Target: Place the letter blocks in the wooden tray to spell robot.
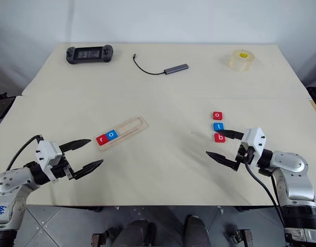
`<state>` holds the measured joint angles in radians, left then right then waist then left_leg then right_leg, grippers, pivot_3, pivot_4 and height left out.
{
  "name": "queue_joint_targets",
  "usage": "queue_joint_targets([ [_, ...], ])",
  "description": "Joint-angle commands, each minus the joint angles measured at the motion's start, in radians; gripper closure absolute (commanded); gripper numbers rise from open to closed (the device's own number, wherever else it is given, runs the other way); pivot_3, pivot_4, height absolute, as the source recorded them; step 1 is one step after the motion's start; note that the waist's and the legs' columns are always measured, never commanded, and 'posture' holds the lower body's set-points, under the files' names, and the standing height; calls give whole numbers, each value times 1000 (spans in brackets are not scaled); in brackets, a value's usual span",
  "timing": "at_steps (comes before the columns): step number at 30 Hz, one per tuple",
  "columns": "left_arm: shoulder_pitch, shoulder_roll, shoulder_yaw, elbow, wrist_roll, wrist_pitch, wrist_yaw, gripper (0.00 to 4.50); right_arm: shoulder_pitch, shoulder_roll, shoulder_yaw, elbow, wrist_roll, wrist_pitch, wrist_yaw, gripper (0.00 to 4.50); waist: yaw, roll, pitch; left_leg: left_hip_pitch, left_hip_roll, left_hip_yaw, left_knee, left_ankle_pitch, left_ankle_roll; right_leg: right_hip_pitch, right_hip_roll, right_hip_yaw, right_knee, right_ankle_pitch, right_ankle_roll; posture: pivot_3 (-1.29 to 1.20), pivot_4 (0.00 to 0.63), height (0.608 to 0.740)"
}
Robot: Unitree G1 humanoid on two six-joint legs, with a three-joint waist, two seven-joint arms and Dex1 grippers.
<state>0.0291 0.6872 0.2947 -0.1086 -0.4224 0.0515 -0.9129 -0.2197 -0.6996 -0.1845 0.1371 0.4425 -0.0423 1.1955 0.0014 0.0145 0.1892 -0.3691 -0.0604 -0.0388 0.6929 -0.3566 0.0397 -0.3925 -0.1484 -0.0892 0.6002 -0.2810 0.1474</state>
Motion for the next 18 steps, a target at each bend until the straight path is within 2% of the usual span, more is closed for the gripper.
queue_joint_targets([
  [1,1,0,10,-20,10,-11,17,0,5,-21,-23,-30,19,-11,19,29,0,0,0,0,0,0,0,0,0,0,0,0,0,0,0,0,150,740],
  [5,26,-32,49,-16,-11,-4,66,0,-15,8,-1,-32,21,-17,29,29,0,0,0,0,0,0,0,0,0,0,0,1,0,0,0,0,150,740],
  [12,191,-110,190,27,-38,-56,112,0,-116,116,106,-160,67,66,12,29,-6,0,0,1,4,4,-1,-1,-2,-2,2,3,0,0,-1,0,150,740],
  [18,241,-110,254,105,-59,-94,77,0,-164,147,165,-266,94,139,8,29,18,0,0,1,3,3,0,-1,-2,-2,1,6,-1,-1,-1,0,150,740],
])
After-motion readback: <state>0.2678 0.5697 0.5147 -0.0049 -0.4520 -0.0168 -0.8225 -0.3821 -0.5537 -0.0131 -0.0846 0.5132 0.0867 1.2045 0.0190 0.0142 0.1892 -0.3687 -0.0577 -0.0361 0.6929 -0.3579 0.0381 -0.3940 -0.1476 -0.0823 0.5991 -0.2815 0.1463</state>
